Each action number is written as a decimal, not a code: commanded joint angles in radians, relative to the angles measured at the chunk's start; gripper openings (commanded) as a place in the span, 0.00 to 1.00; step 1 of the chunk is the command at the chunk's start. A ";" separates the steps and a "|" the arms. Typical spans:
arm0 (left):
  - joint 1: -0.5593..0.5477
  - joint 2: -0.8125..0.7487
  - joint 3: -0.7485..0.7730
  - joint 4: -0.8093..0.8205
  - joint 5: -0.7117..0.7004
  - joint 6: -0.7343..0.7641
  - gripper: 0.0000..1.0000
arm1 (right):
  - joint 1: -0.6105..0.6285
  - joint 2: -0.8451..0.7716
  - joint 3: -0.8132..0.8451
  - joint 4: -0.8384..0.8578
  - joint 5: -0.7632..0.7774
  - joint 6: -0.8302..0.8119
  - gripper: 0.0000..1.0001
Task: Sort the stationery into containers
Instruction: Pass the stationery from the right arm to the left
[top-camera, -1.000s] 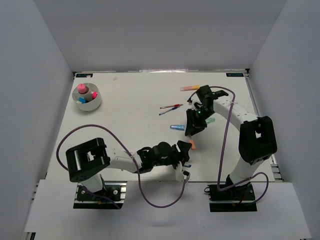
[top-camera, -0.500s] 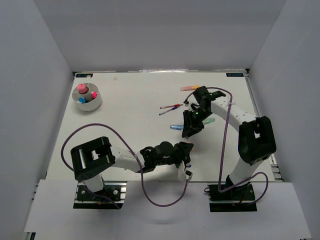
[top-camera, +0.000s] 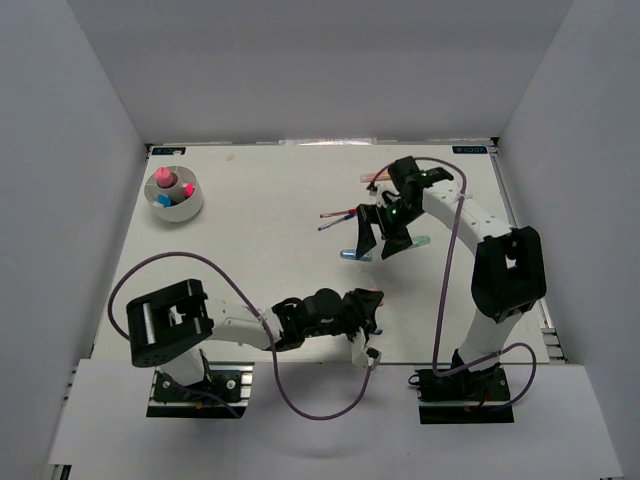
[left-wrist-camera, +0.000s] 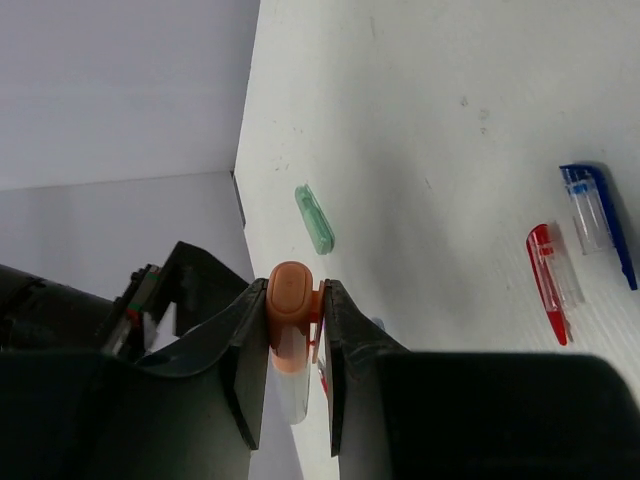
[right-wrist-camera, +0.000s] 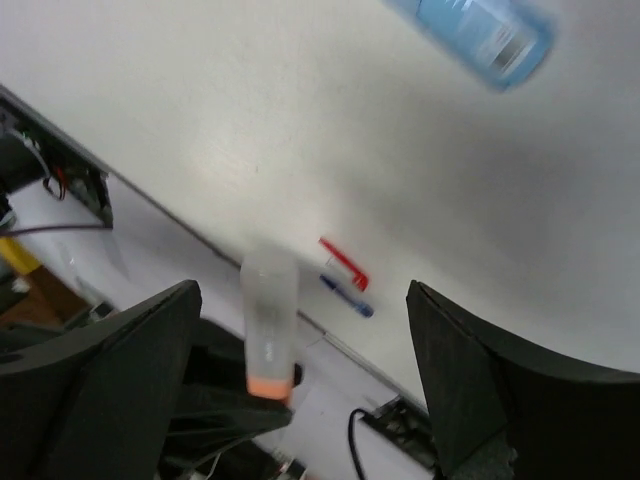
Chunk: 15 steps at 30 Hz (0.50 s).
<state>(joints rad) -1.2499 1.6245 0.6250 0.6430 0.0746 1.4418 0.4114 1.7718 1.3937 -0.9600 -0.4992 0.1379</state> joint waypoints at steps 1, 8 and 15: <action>-0.017 -0.153 0.018 -0.086 -0.054 -0.131 0.00 | -0.040 -0.023 0.148 -0.002 0.072 -0.078 0.89; 0.148 -0.103 0.597 -0.712 -0.216 -0.840 0.00 | -0.215 -0.112 0.262 0.104 0.194 -0.187 0.89; 0.685 0.087 1.043 -0.932 -0.078 -1.207 0.00 | -0.335 -0.112 0.177 0.138 0.075 -0.207 0.89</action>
<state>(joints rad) -0.7753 1.6180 1.5333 -0.0624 -0.0441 0.5014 0.0914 1.6566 1.6016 -0.8303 -0.3576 -0.0364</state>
